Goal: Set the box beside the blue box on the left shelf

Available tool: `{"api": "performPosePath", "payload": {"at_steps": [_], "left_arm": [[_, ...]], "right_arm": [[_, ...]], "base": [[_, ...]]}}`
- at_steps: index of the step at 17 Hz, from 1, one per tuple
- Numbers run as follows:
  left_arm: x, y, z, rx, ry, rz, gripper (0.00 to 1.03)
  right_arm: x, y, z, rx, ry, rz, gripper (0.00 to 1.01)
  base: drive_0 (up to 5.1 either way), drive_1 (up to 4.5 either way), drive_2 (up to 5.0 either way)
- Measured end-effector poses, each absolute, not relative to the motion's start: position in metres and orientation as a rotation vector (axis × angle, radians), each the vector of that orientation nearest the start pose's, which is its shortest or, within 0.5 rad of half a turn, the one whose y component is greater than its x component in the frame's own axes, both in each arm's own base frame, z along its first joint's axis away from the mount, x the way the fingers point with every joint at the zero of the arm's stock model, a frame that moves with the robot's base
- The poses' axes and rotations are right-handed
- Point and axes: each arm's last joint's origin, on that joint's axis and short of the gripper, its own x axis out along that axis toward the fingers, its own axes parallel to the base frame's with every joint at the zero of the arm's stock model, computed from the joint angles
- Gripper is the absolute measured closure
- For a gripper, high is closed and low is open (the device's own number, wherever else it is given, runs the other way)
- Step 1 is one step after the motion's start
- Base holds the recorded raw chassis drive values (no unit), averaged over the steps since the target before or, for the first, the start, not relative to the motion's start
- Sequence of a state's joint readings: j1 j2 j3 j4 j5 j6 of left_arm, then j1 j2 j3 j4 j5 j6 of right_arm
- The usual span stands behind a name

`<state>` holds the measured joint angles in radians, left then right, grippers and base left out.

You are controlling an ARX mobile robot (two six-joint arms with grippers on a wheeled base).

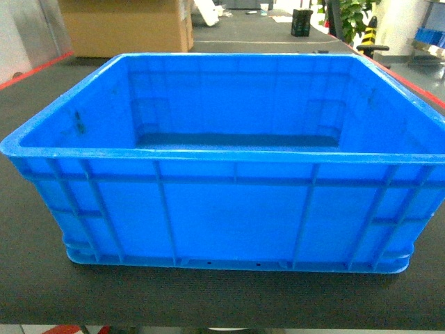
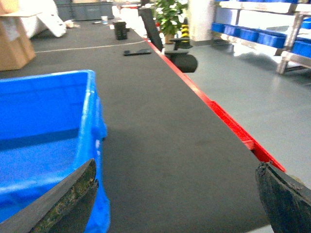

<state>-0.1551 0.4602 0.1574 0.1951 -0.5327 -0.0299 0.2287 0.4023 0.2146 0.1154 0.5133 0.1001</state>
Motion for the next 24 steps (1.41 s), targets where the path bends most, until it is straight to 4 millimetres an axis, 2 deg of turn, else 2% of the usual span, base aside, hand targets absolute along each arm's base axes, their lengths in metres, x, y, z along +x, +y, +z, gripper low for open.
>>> {"api": "performPosePath", "payload": {"at_steps": [4, 7, 8, 9, 11, 12, 13, 16, 19, 21, 24], "left_arm": [[0.153, -0.011, 0.234, 0.0, 0.051, 0.314, 0.05], [0.183, -0.016, 0.259, -0.001, 0.058, 0.263, 0.05], [0.202, -0.017, 0.268, 0.004, 0.088, 0.253, 0.05], [0.231, -0.019, 0.275, 0.001, 0.158, 0.225, 0.05], [0.275, -0.024, 0.274, -0.016, 0.259, 0.212, 0.05], [0.291, -0.026, 0.273, -0.032, 0.28, 0.21, 0.05], [0.308, -0.029, 0.272, -0.06, 0.326, 0.189, 0.05], [0.337, -0.041, 0.251, -0.087, 0.454, 0.164, 0.05], [0.342, -0.051, 0.226, -0.082, 0.591, 0.14, 0.05], [0.342, -0.053, 0.223, -0.069, 0.59, 0.147, 0.05], [0.339, -0.043, 0.203, -0.045, 0.682, 0.184, 0.05]], "right_arm": [[0.14, 0.019, 0.244, 0.079, 0.077, -0.189, 0.03], [0.165, 0.023, 0.264, 0.076, 0.105, -0.109, 0.03], [0.181, 0.026, 0.272, 0.074, 0.137, -0.077, 0.03], [0.202, 0.027, 0.277, 0.082, 0.191, -0.046, 0.03], [0.247, 0.028, 0.278, 0.136, 0.305, -0.04, 0.03], [0.262, 0.028, 0.276, 0.154, 0.343, -0.038, 0.03], [0.285, 0.03, 0.269, 0.184, 0.421, -0.033, 0.03], [0.323, 0.036, 0.24, 0.195, 0.595, -0.053, 0.03], [0.334, 0.04, 0.211, 0.175, 0.701, -0.073, 0.03], [0.335, 0.044, 0.207, 0.182, 0.711, -0.067, 0.03], [0.336, 0.047, 0.199, 0.203, 0.731, -0.063, 0.03]], "base": [[0.0, 0.0, 0.0], [0.0, 0.0, 0.0], [0.0, 0.0, 0.0], [0.0, 0.0, 0.0], [0.0, 0.0, 0.0], [0.0, 0.0, 0.0], [0.0, 0.0, 0.0], [0.0, 0.0, 0.0], [0.0, 0.0, 0.0], [0.0, 0.0, 0.0], [0.0, 0.0, 0.0]]}}
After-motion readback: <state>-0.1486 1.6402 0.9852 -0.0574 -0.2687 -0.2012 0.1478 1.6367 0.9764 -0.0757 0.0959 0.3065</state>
